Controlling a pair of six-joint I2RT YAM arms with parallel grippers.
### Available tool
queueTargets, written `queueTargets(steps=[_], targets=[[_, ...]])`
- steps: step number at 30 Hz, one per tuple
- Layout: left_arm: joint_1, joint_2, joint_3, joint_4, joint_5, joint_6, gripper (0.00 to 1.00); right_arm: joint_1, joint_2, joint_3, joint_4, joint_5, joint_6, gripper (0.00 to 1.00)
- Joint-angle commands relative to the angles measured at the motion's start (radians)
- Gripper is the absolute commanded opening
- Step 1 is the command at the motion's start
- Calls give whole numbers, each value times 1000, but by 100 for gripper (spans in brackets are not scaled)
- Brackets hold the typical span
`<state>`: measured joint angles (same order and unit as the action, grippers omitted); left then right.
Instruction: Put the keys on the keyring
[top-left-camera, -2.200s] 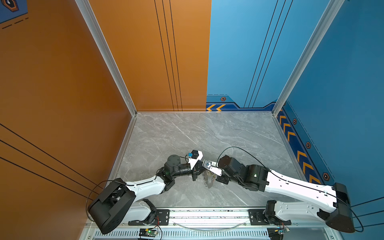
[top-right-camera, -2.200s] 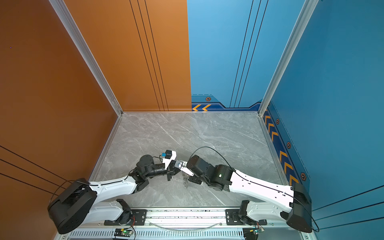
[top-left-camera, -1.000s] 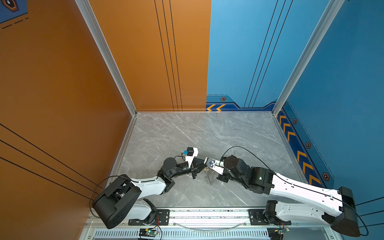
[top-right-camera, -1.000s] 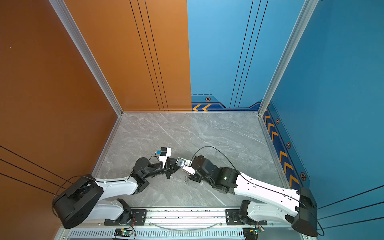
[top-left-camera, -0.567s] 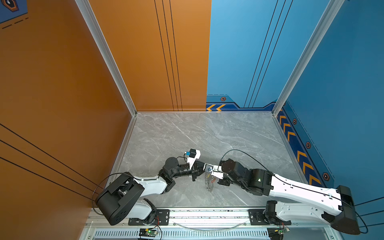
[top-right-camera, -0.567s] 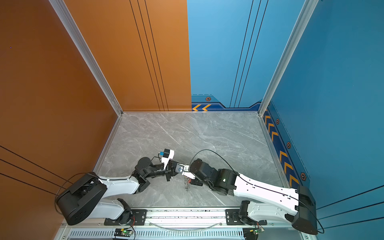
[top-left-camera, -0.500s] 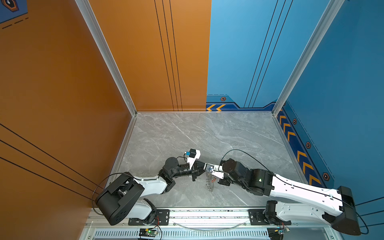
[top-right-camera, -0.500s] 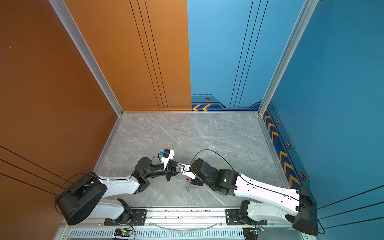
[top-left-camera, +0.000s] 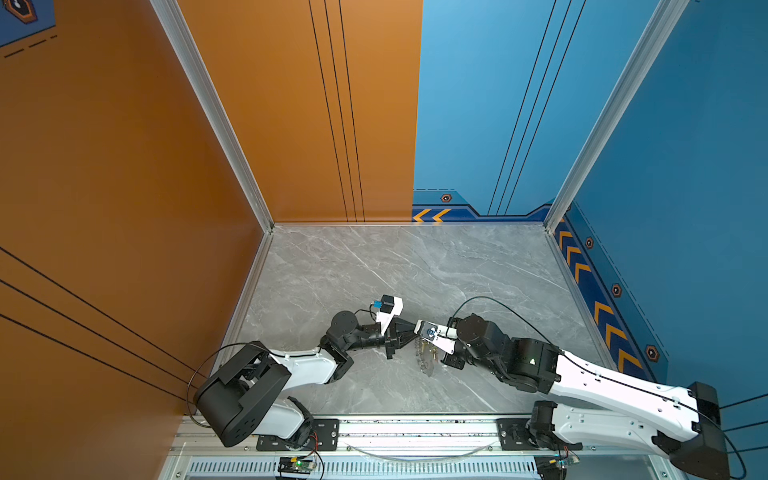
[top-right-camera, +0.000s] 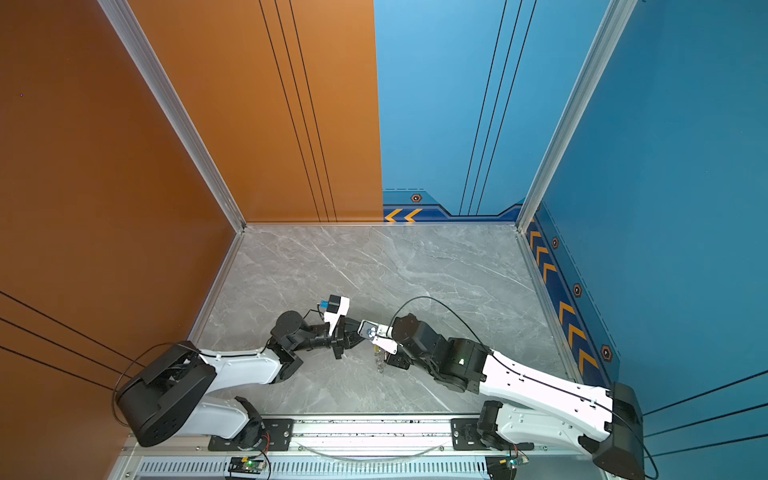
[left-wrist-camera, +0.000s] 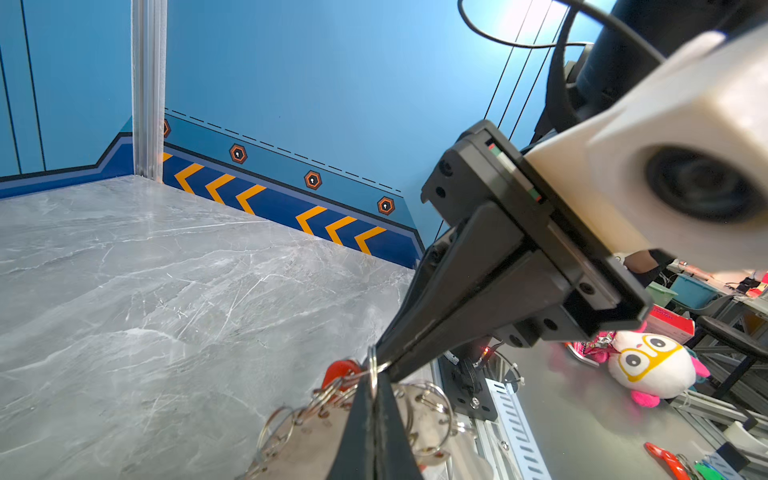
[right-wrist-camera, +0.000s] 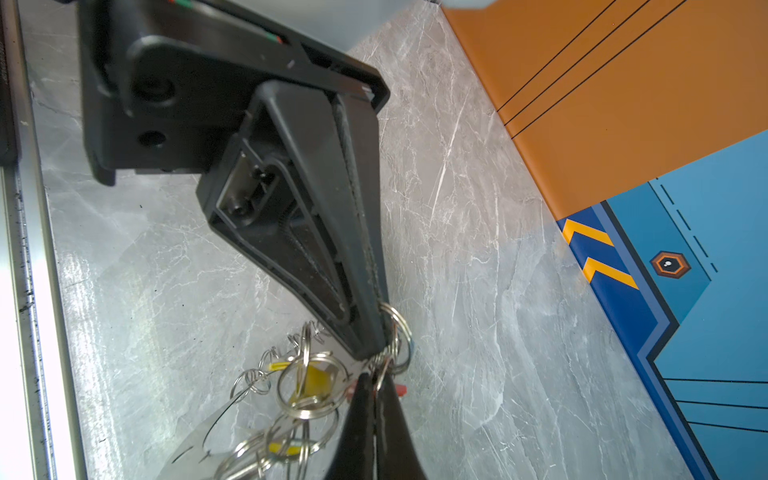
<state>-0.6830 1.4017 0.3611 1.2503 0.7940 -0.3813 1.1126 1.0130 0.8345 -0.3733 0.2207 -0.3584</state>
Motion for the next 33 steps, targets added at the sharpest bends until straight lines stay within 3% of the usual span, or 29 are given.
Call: queueTargets(steps=[1,11,18,23,28,33], targets=[[-23,-44,52,-16,2,79,0,16,-26,-23,35,0,20,10],[-28,-126,39,-159,-116,190,0,-35,-153,-112,125,29,126,37],[-27,-153,31,-178,-218,209,0,-72,-236,-230,233,55,273,41],[-35,-185,49,-255,-379,213,0,-80,-304,-338,366,65,365,43],[-63,-240,100,-447,-584,213,0,-82,-336,-437,499,54,427,43],[-91,-280,110,-477,-675,203,0,-86,-303,-538,689,-37,435,43]])
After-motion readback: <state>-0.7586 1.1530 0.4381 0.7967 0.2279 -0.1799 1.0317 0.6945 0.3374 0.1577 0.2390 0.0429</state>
